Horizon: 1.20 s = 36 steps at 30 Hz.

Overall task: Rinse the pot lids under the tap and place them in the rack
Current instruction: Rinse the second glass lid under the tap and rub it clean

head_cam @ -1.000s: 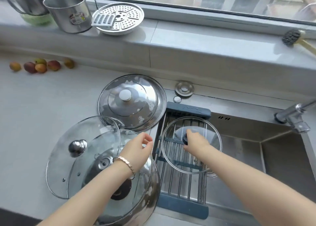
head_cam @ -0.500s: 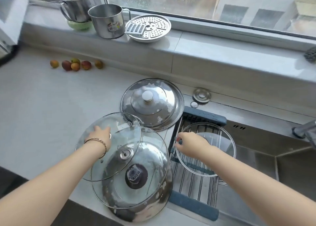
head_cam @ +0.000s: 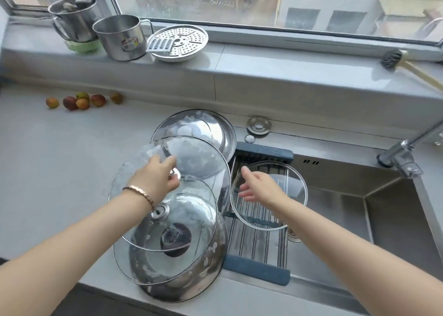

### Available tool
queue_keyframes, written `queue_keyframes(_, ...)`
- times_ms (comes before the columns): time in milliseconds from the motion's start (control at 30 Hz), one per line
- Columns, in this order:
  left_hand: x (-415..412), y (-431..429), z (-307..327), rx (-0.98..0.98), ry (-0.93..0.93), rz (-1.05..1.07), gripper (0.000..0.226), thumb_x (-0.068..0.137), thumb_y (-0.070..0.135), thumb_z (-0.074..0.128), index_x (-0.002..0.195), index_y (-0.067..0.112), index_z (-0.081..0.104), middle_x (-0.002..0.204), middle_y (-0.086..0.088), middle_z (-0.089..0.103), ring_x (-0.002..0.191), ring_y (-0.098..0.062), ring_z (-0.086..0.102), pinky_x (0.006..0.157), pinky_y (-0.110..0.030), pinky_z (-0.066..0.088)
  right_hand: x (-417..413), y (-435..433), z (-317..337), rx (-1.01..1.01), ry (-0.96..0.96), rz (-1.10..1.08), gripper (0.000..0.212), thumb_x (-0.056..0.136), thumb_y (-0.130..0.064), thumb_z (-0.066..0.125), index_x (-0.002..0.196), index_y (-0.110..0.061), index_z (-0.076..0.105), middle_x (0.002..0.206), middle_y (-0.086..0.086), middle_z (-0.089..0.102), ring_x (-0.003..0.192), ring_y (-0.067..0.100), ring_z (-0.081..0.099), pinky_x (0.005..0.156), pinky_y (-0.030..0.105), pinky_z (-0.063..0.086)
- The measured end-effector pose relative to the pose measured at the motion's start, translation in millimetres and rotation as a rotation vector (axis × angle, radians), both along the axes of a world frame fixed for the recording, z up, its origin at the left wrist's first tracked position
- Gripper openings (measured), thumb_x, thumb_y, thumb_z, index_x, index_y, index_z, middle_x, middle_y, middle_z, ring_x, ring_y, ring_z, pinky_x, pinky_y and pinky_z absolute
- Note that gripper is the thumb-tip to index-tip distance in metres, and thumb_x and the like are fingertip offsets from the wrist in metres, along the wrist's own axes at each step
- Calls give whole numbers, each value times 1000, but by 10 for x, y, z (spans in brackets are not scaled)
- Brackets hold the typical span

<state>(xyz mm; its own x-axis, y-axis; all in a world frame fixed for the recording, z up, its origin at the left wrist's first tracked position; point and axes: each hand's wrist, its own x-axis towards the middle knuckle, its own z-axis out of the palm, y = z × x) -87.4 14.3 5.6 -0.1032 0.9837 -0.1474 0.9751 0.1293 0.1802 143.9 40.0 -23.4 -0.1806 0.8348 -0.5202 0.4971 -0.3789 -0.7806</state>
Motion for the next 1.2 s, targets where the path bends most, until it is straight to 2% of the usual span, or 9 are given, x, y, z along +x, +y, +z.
queue_keyframes(100,653,-29,220,1,-60,-161,19,90,26,47,102,11,48,90,-6,44,69,-27,53,60,-30,44,339,-13,117,-201,268,-201,57,98,-47,25,127,-2,44,89,15,66,72,21,68,67,27,59)
queue_keyframes(233,1540,-39,317,1,-111,-306,23,92,27,45,108,11,47,92,-4,38,81,-30,59,73,-35,50,986,-164,127,-245,467,-519,43,98,-43,30,98,-7,54,55,10,67,48,19,67,46,24,55)
queue_keyframes(367,2221,22,235,-57,-235,-359,36,92,39,44,121,18,48,111,-5,45,107,-25,50,82,-27,38,1776,-343,83,-215,531,-741,35,98,-38,36,82,-10,49,63,13,57,39,14,62,38,18,50)
queue_keyframes(533,2650,71,52,-40,-263,37,67,89,49,45,144,18,22,149,-7,22,137,-25,21,112,-40,19,2754,-527,-34,-229,544,-881,33,96,-39,39,81,-13,49,64,10,53,37,11,61,35,16,47)
queue_keyframes(600,2805,67,-11,-170,-620,365,74,87,50,49,143,9,22,146,-15,31,131,-31,35,108,-44,32,3049,-551,-66,-242,566,-909,32,96,-41,40,80,-14,49,55,7,56,37,11,60,34,16,46)
queue_keyframes(733,3207,-33,-104,-536,-1543,801,60,83,56,51,114,5,48,101,-17,69,78,-26,71,61,-36,60,3438,-514,-183,-239,583,-879,32,96,-41,38,80,-15,48,41,3,58,36,12,60,34,17,47)
queue_keyframes(900,3489,-62,-263,-375,-1606,871,54,89,53,35,92,3,56,62,-6,73,55,-15,70,44,-22,55,3675,-320,-388,-144,413,-660,32,98,-39,33,91,-15,53,46,1,59,41,12,61,41,20,50)
queue_keyframes(1067,3542,68,-242,-262,-1520,855,53,90,51,37,85,2,56,58,-7,71,50,-16,69,37,-20,51,3787,124,-566,127,-115,-463,39,95,-42,43,96,-6,60,67,0,63,69,19,62,81,43,52)
queue_keyframes(1200,3560,194,-189,-202,-1448,836,52,90,49,38,82,1,55,56,-8,70,47,-16,68,38,-21,51,3806,525,-570,0,-238,-407,54,85,-65,39,75,-15,55,67,2,65,65,22,64,74,37,54)
